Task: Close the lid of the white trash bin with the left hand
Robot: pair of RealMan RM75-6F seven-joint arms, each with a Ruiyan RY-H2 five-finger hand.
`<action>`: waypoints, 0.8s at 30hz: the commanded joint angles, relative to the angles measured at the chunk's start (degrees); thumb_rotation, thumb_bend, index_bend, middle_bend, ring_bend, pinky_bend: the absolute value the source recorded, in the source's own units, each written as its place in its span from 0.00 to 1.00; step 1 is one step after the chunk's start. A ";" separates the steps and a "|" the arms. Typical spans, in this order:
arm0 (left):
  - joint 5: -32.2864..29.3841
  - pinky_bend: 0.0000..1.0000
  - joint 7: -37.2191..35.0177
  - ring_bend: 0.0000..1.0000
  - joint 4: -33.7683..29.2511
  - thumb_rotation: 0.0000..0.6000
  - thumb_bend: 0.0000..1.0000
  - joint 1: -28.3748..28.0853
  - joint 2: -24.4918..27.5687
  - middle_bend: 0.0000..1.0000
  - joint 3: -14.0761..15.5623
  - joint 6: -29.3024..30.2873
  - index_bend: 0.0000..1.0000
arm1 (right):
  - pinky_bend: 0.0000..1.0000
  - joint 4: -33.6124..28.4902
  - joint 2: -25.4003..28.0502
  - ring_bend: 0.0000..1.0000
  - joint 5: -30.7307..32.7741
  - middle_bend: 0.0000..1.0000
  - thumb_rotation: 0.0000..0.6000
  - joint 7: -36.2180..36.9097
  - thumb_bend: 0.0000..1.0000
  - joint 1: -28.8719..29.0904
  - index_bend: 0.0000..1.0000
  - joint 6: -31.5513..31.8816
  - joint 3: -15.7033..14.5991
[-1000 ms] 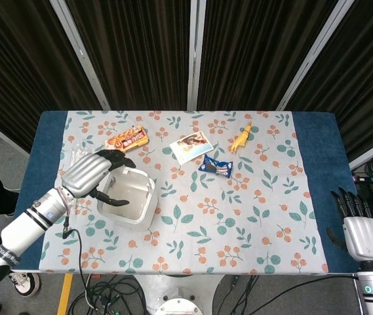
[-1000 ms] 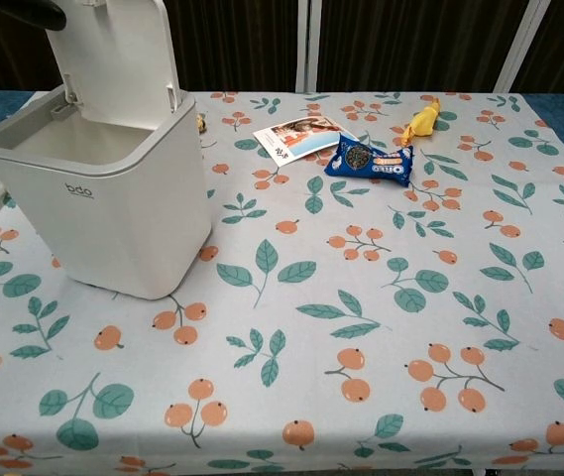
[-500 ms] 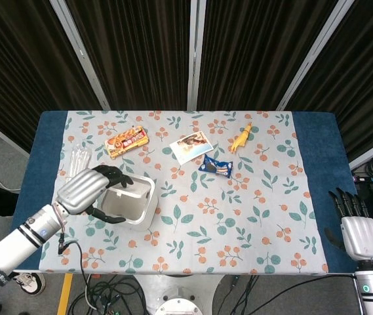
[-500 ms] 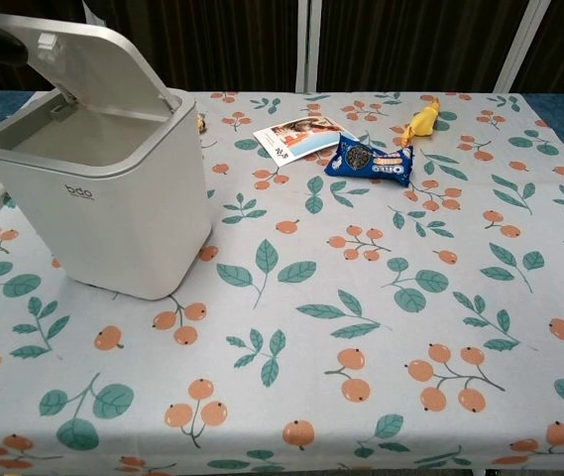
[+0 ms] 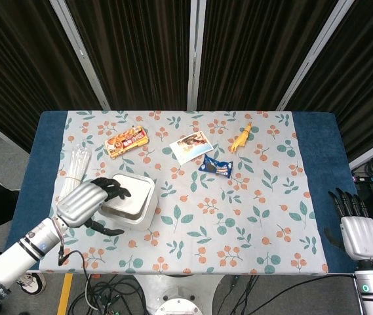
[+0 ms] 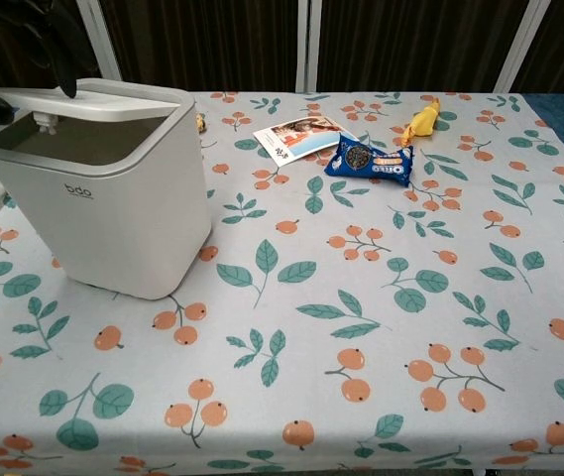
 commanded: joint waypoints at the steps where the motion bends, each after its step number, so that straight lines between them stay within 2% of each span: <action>1: 0.46 0.24 0.21 0.20 0.48 0.55 0.09 0.38 -0.67 0.35 0.59 0.38 0.27 | 0.00 0.00 -0.01 0.00 0.01 0.00 1.00 -0.06 0.22 0.02 0.00 -0.04 -0.01; 24: 1.72 0.24 2.64 0.17 4.14 0.54 0.09 1.21 -6.35 0.34 3.69 1.06 0.27 | 0.00 0.36 -0.32 0.00 0.16 0.00 1.00 0.30 0.23 0.09 0.00 -0.24 -0.05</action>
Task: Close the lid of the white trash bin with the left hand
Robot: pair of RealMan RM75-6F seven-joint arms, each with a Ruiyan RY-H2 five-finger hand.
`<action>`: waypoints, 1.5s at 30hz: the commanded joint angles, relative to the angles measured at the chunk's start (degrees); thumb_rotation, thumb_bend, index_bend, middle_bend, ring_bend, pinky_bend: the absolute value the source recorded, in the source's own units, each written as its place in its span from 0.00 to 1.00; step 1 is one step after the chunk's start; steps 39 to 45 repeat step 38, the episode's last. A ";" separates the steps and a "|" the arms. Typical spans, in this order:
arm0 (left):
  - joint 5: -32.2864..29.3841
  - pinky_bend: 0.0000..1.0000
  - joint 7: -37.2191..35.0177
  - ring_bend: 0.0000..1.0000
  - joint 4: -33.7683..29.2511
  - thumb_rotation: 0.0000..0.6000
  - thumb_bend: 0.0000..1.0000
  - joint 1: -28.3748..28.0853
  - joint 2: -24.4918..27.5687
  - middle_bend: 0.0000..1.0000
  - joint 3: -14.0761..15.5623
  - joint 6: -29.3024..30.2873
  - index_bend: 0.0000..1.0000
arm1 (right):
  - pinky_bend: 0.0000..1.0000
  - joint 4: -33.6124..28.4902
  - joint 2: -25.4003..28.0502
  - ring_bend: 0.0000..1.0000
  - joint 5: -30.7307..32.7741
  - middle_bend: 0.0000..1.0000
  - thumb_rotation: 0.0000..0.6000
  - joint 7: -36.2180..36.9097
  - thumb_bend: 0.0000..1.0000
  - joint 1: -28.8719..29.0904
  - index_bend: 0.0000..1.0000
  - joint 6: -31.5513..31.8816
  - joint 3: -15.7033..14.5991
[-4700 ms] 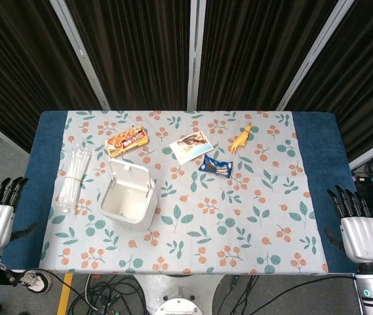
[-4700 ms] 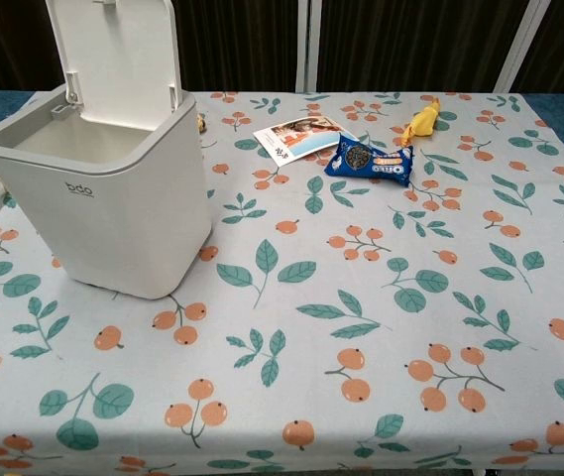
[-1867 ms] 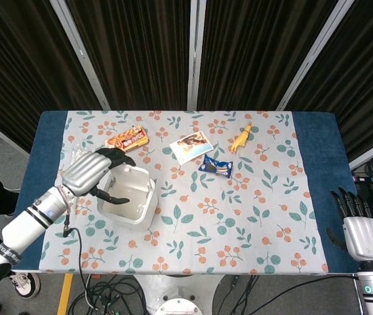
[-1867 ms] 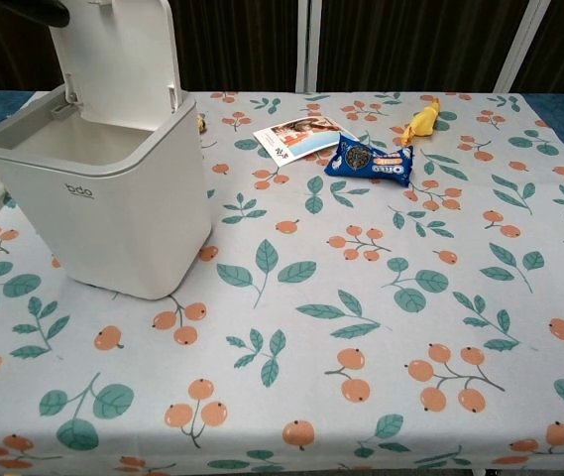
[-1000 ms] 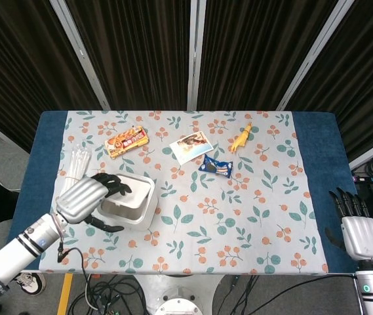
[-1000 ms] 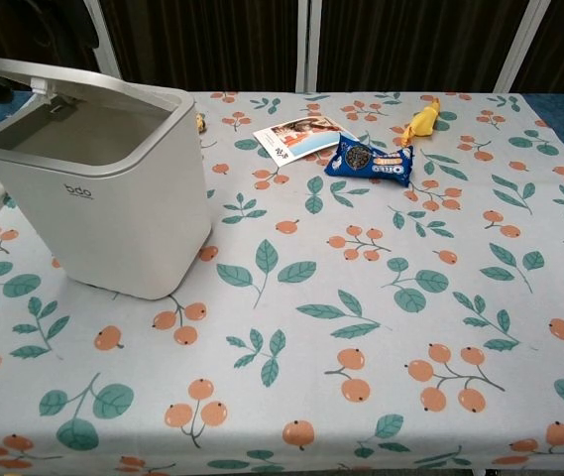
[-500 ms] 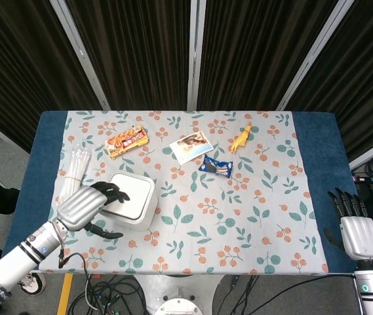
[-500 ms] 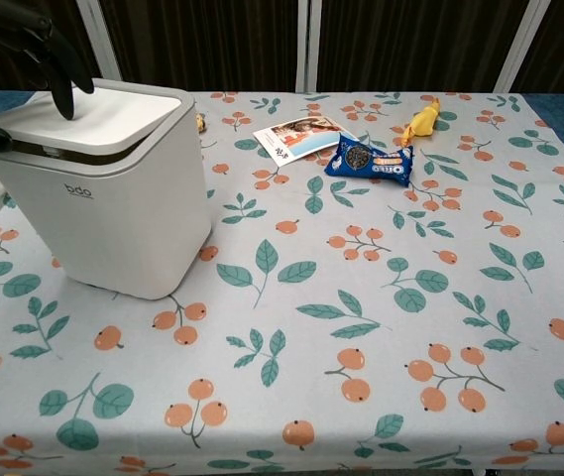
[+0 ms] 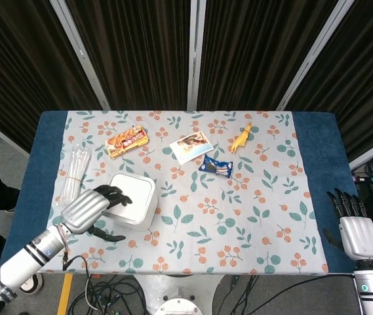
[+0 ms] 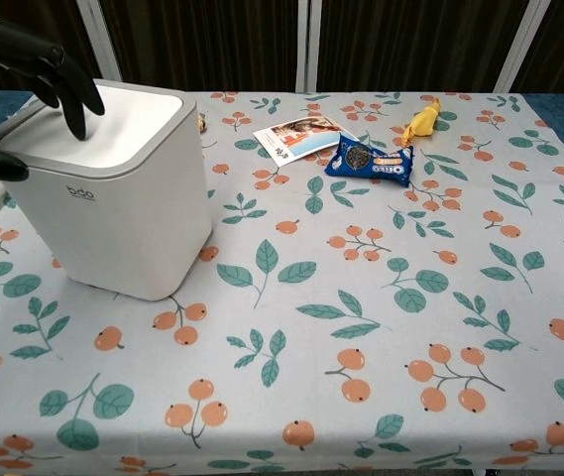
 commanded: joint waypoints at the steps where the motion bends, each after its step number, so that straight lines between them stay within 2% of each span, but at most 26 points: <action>1: 0.08 0.24 0.41 0.17 0.56 0.54 0.09 -0.04 -0.73 0.34 0.44 -0.27 0.27 | 0.00 0.06 -0.02 0.00 0.04 0.00 1.00 0.06 0.22 0.01 0.00 -0.06 0.00; 9: 0.62 0.24 0.31 0.15 0.30 0.53 0.09 0.70 -0.65 0.32 -0.23 2.92 0.27 | 0.00 0.23 -0.09 0.00 0.16 0.00 1.00 0.15 0.22 0.02 0.00 -0.09 0.04; 15: 2.04 0.24 -0.41 0.15 0.34 0.53 0.09 3.86 1.40 0.31 -2.11 11.72 0.27 | 0.00 0.39 -0.22 0.00 0.25 0.00 1.00 0.22 0.23 0.11 0.00 -0.34 0.02; 20: 2.13 0.24 0.45 0.15 2.57 0.53 0.09 8.19 2.15 0.31 -1.48 18.25 0.27 | 0.00 0.38 -0.08 0.00 0.30 0.00 1.00 0.40 0.23 0.00 0.00 -0.12 0.08; 23: 1.59 0.23 2.42 0.15 6.96 0.53 0.09 12.94 -0.30 0.30 -0.14 24.38 0.27 | 0.00 0.50 0.01 0.00 0.28 0.00 1.00 0.63 0.23 -0.19 0.00 0.17 0.05; 27: -1.04 0.23 4.98 0.15 15.90 0.52 0.09 20.29 -5.97 0.26 2.56 31.36 0.27 | 0.00 0.37 0.55 0.00 0.09 0.00 1.00 0.97 0.23 -0.43 0.00 0.69 0.09; 33: -1.73 0.22 13.82 0.12 28.85 0.55 0.08 26.95 -14.08 0.20 5.46 36.55 0.24 | 0.00 0.71 0.70 0.00 -0.16 0.00 1.00 1.37 0.23 -0.68 0.00 1.38 0.18; 38: -0.57 0.19 14.07 0.11 31.90 0.58 0.06 27.93 -16.98 0.19 5.63 37.07 0.21 | 0.00 1.06 0.42 0.00 -0.56 0.00 1.00 1.61 0.24 -0.59 0.00 0.99 -0.20; 45: -0.57 0.19 14.07 0.11 31.90 0.58 0.06 27.93 -16.98 0.19 5.63 37.07 0.21 | 0.00 1.06 0.42 0.00 -0.56 0.00 1.00 1.61 0.24 -0.59 0.00 0.99 -0.20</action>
